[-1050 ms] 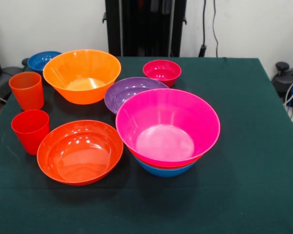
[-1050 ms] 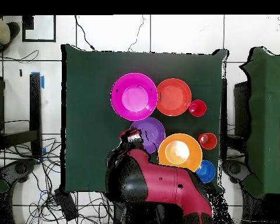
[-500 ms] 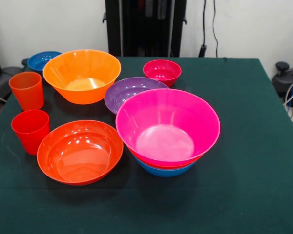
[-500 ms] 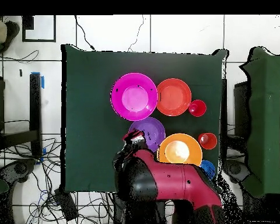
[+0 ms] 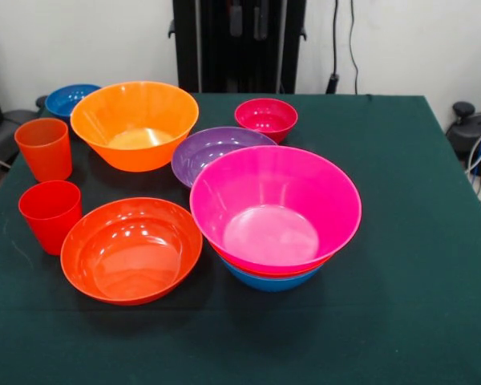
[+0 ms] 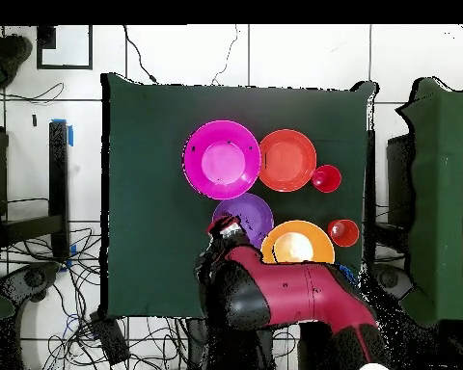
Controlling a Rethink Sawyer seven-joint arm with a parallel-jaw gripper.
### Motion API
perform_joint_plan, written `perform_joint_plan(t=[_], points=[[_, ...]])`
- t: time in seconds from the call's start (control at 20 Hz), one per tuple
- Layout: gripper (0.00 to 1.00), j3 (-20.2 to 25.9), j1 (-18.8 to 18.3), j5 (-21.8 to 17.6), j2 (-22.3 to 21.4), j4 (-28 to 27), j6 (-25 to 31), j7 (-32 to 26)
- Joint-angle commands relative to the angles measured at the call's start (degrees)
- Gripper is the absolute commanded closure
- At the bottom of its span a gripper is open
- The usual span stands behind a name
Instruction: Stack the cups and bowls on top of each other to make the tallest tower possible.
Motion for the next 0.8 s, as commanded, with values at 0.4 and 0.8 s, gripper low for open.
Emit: perform_joint_plan(t=[0.4, 0.8], points=[[0.00, 1.5, 8.8, -1.3, -2.2, 4.6, 6.7, -2.5], [0.00, 1.2, 10.1, 8.7, -9.0, 12.9, 9.1, -3.9]])
